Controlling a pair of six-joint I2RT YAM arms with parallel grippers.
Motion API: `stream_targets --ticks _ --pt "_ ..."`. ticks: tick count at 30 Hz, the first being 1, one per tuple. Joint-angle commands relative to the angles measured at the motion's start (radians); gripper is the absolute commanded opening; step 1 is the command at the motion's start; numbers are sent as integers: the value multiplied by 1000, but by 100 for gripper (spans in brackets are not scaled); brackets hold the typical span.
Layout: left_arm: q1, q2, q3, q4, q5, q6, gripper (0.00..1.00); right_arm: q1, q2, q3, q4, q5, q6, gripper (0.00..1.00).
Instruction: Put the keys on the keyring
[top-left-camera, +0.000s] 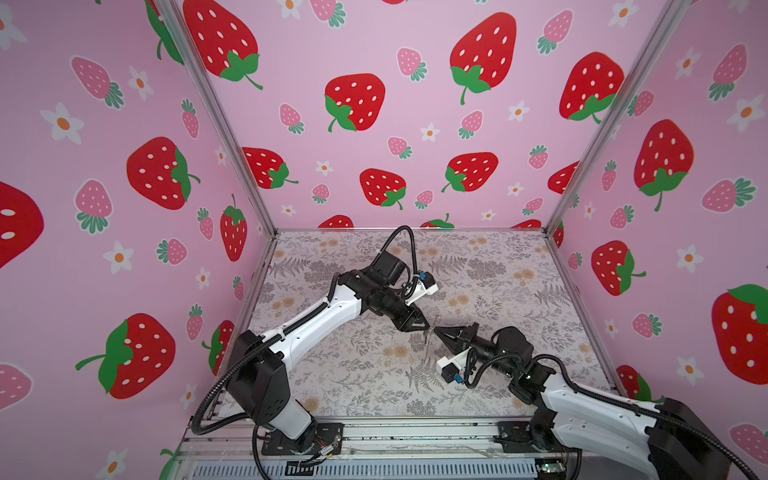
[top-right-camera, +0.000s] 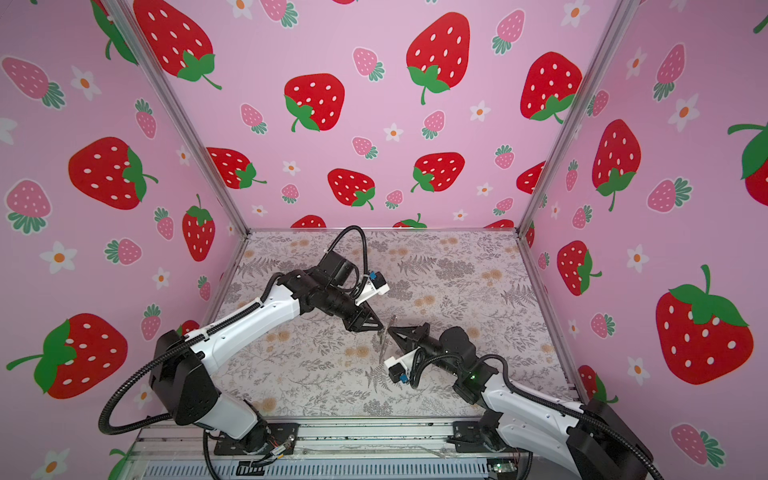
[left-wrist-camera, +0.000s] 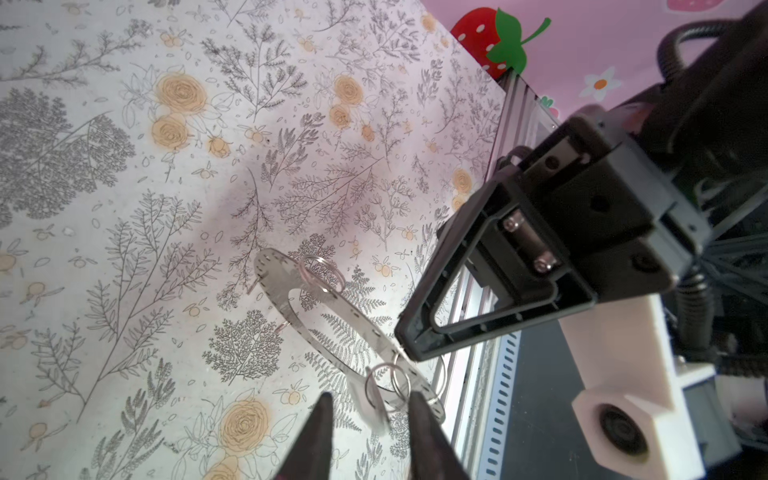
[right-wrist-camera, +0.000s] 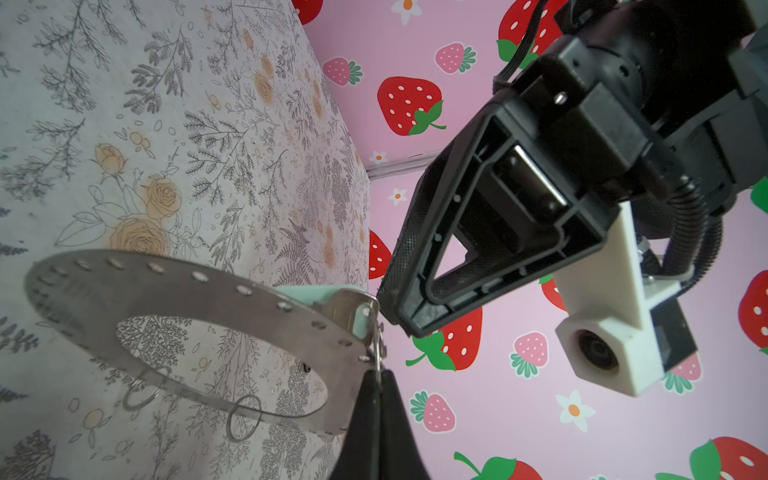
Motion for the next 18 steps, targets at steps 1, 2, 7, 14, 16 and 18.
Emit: stream_targets --ticks 1,2,7,14,16,18 --pt "9 -77 -12 40 -66 32 45 -7 -4 57 -24 -47 74 0" --pt "9 -99 -27 63 -85 37 49 -17 -2 68 -42 -62 104 0" --pt "10 -238 -145 230 -170 55 56 -53 15 130 -135 -130 210 0" --pt "4 -413 -395 540 -137 155 48 -158 65 233 -186 -310 430 0" --pt "-1 -438 -437 603 -123 174 45 -184 82 265 -197 -344 495 0" --pt "-3 -452 -460 632 -126 187 45 -205 96 292 -207 -394 541 0"
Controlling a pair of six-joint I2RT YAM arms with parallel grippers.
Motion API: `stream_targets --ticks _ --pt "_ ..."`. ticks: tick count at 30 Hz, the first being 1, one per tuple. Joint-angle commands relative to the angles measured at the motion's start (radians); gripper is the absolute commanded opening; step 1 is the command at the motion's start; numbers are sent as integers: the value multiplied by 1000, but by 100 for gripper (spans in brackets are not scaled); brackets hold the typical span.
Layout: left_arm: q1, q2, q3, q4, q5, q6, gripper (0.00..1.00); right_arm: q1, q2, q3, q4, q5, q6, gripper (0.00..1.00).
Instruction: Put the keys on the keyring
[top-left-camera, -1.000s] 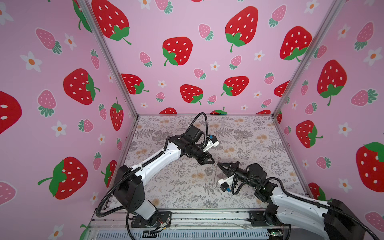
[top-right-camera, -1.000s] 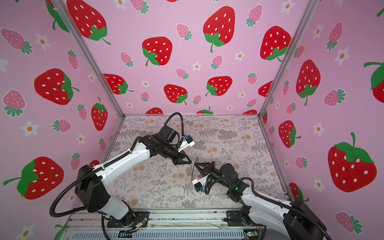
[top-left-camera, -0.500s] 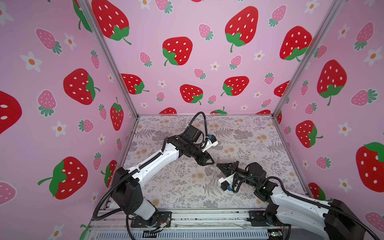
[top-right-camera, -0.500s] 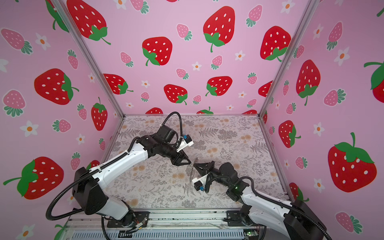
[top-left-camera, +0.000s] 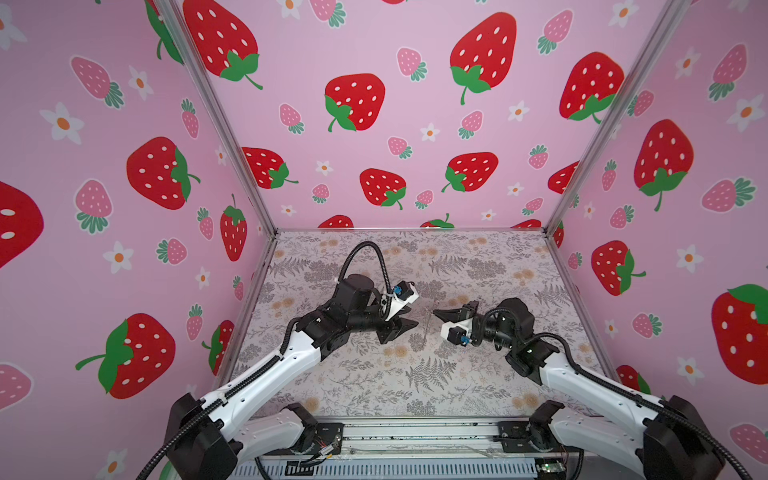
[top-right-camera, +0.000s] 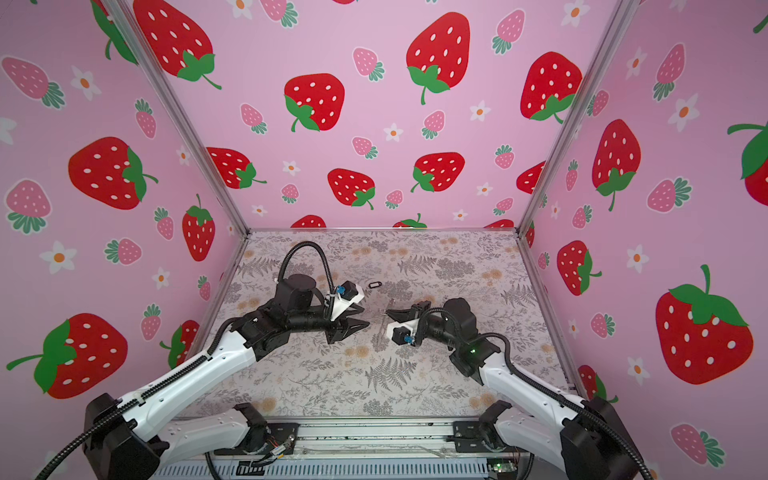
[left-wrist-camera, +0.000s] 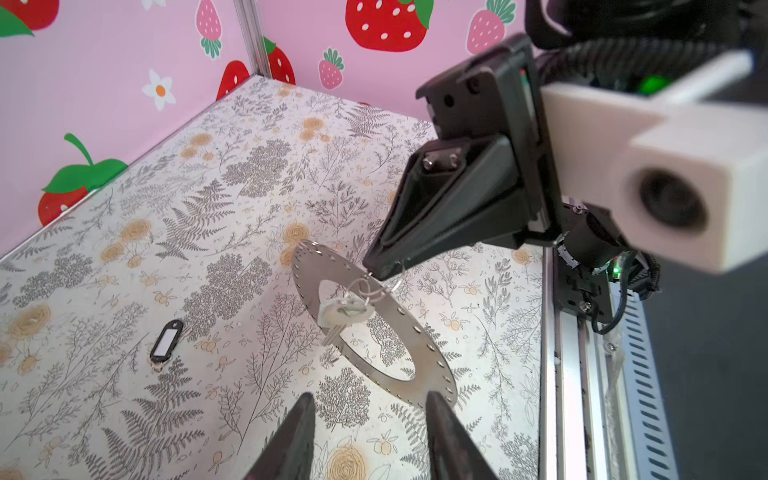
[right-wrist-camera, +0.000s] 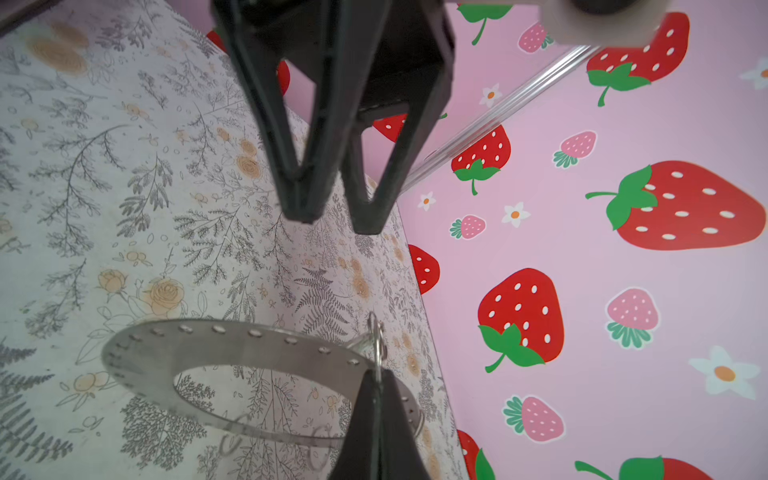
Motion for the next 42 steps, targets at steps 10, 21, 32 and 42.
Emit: stream_targets --ticks 10,21,32,42 --pt "-46 4 -54 237 -73 155 47 -54 41 112 -33 -285 216 0" --pt "-95 42 -55 302 -146 138 44 -54 44 124 35 -249 341 0" --pt "-199 67 -98 443 -528 40 48 -56 33 83 193 -147 516 0" --pt "-271 88 -126 577 -717 26 38 -56 24 52 251 -92 595 0"
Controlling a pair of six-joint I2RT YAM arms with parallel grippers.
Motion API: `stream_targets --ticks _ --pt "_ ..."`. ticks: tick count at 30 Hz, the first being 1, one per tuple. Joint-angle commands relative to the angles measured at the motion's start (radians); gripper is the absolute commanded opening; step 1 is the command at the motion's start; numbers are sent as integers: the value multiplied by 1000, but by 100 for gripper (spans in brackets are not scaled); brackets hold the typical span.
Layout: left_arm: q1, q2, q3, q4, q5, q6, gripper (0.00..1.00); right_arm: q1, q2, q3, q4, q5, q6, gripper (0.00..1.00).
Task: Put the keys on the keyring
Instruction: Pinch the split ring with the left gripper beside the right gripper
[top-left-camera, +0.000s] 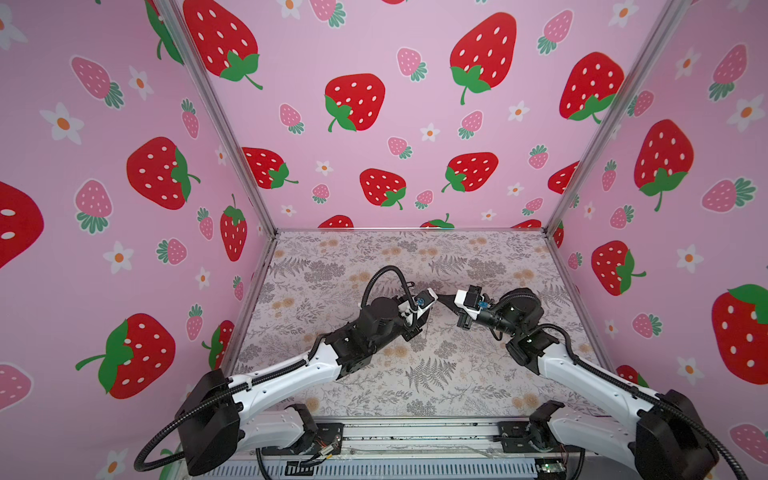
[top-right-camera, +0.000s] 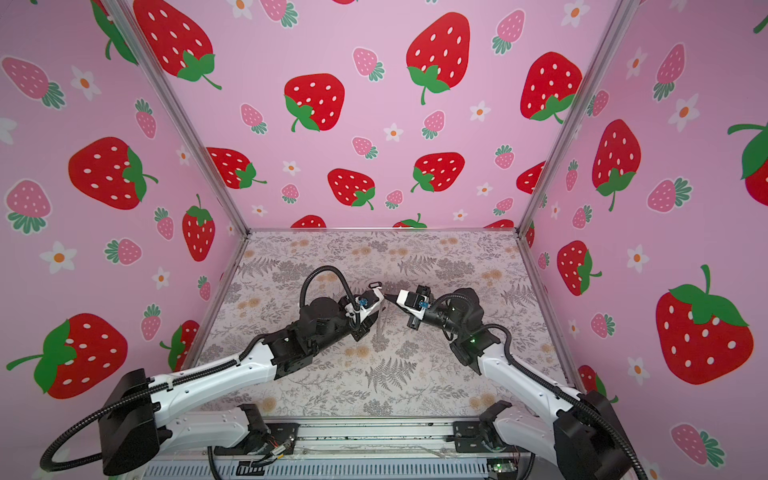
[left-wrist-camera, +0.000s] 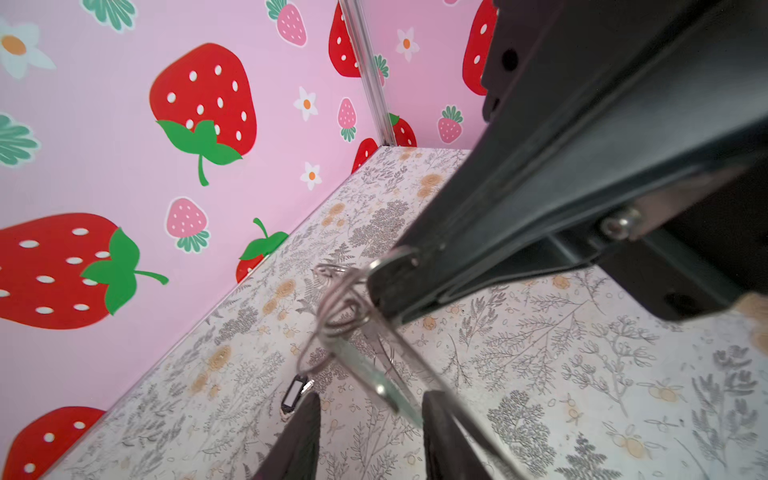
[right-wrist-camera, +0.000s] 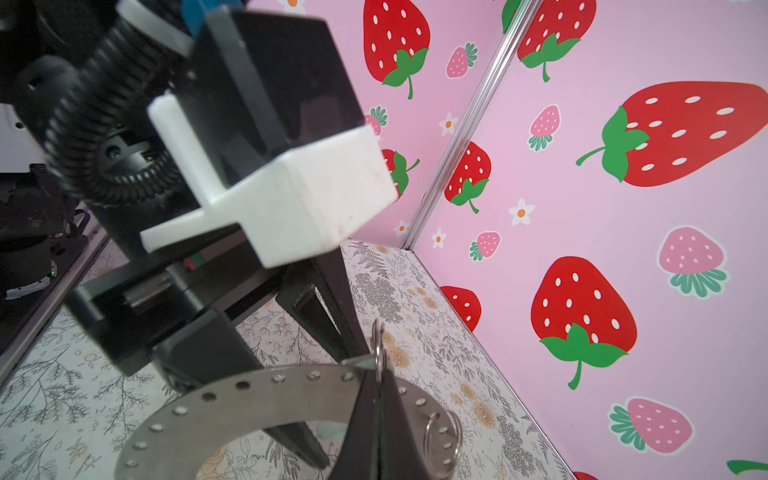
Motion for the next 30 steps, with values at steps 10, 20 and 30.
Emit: stream_targets --ticks 10,20,30 --pt "-46 26 22 106 -102 6 27 -7 -28 -32 99 78 94 0" --pt "-47 55 43 125 -136 -8 15 -5 -12 -27 144 92 195 0" --pt "-47 38 37 177 -154 -36 24 -4 -1 -18 146 128 241 0"
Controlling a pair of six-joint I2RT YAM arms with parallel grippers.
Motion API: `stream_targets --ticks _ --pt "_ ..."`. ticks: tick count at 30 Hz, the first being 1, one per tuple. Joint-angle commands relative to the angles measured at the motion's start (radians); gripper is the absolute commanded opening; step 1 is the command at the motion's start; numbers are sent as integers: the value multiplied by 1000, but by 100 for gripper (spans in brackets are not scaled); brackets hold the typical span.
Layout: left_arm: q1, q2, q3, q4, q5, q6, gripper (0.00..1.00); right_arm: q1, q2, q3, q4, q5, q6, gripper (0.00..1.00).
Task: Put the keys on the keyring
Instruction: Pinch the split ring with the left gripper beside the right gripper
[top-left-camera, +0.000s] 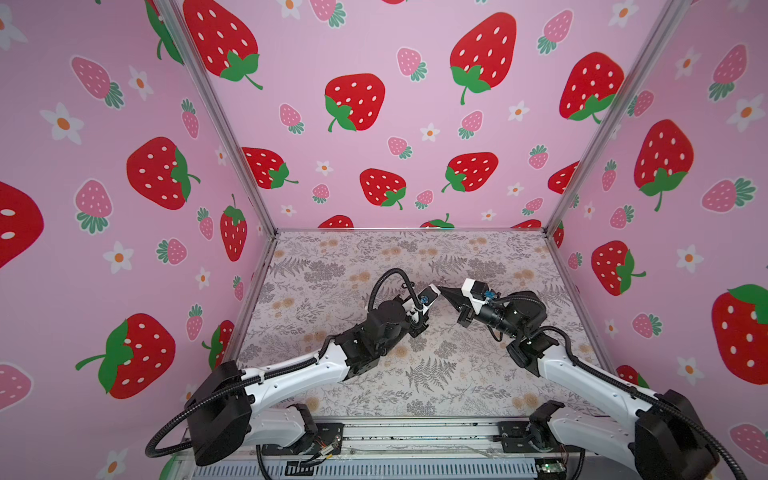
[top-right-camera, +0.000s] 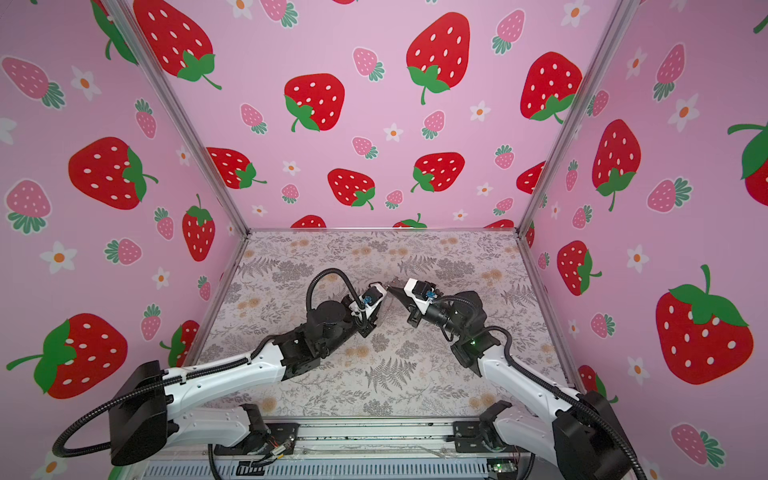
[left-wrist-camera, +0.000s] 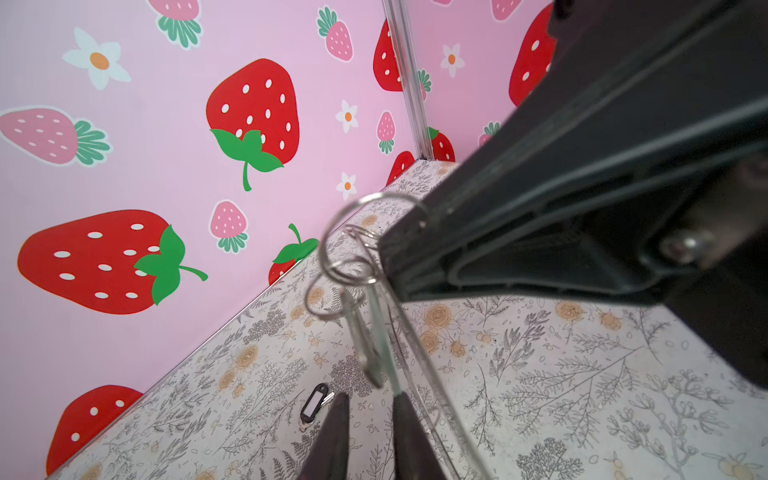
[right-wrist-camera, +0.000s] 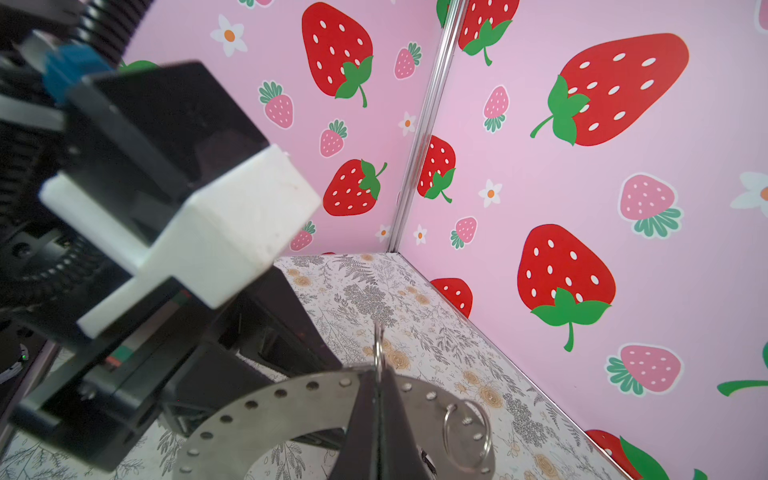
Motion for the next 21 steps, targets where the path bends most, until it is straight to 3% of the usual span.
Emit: stream_targets --ticks 1,13,17,21 --pt "-4 -19 35 65 -3 -19 26 0 2 6 53 15 36 0" --pt "-4 -17 27 41 122 -34 33 3 7 10 54 46 48 0" --pt "-4 2 42 50 82 -42 35 3 7 12 54 40 49 0" --pt "-4 39 89 20 -28 -58 34 5 4 11 52 44 53 0"
